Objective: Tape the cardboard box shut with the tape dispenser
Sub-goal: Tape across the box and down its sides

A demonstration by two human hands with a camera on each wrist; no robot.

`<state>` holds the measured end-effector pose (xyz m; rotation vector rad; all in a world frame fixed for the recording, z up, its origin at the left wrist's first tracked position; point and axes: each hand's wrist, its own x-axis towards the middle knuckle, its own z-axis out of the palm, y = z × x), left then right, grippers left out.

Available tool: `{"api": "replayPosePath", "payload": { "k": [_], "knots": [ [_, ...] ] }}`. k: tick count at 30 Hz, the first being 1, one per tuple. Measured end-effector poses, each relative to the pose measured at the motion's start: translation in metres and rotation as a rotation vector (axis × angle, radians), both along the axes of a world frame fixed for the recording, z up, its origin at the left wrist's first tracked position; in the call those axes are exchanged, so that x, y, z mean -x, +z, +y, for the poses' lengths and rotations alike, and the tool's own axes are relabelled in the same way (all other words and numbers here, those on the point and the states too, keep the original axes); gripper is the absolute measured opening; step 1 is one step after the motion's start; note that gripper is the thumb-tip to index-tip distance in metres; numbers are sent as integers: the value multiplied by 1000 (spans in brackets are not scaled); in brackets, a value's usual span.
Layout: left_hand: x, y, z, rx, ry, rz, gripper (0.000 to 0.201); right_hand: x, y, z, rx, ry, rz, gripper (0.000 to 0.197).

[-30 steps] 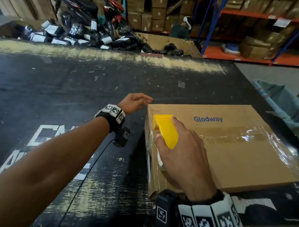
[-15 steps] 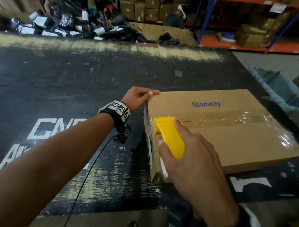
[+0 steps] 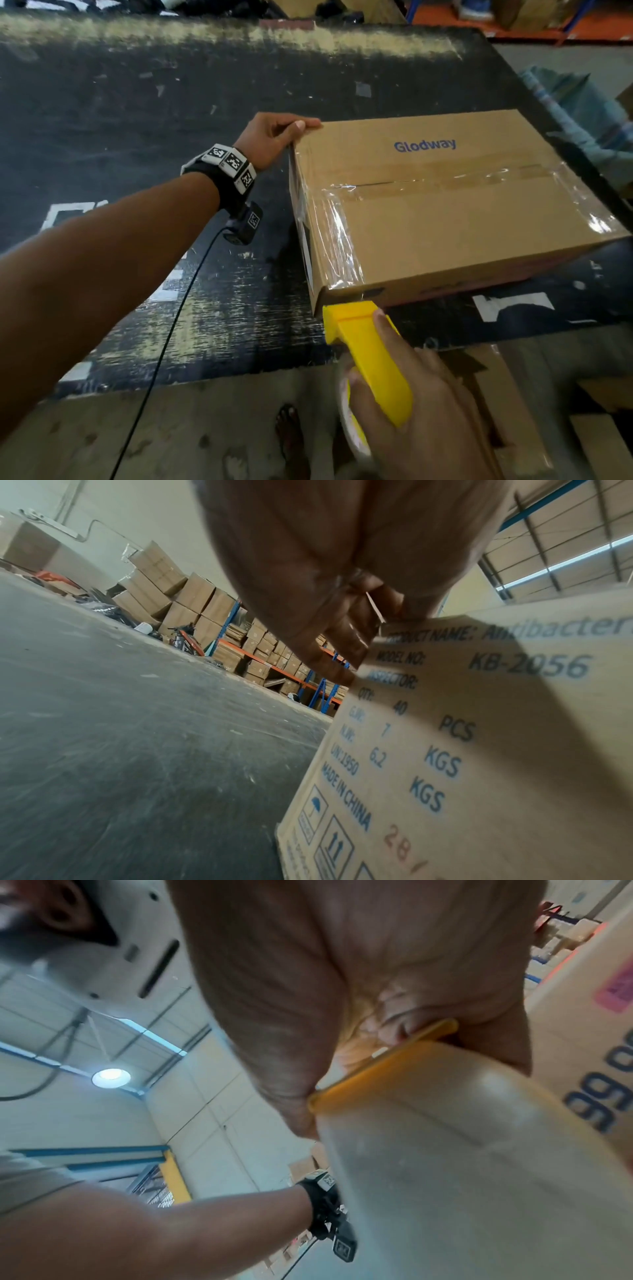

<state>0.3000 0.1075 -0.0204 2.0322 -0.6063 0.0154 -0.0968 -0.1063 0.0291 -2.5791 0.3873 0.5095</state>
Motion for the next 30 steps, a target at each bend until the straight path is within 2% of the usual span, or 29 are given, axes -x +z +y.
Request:
{"api": "replayPosePath", "payload": {
  "k": [3,4,5,9,13,15,17,20,24,27,30],
  "knots": [
    [8,0,-3,-35,11,5,39,-13,-19,11,-142,-54,-5,72],
    [40,-9,-15,-61,-31,22,40,23,-21,13,-111,-30,57,72],
    [42,-5,-14,-72,-23,11,42,20,-32,8,-154,-48,56,71],
    [65,2,-7,-214,13,-34,51,9,-35,-7,-274,-111,-50,64],
    [150,26,-17,-334,-221,-267,53,-2,-36,-21,-360,-137,-130,59],
    [201,28,-19,-425,-362,-336,66,-4,-40,-23,-379,-141,-171,57],
    [229,17,-21,-529,-420,-386,75,-6,-42,-21,-376,-136,-166,57],
    [240,2,-22,-623,-381,-481,67,-6,-48,-20,-387,-130,-174,59],
    [232,2,-16,-643,-357,-508,62,-2,-53,-26,-445,-96,-182,70],
    [228,5,-8,-672,-337,-476,63,4,-57,-45,-463,-98,-193,71],
    [232,12,-6,-703,-284,-392,68,12,-63,-78,-478,-185,-194,66]
  ]
}}
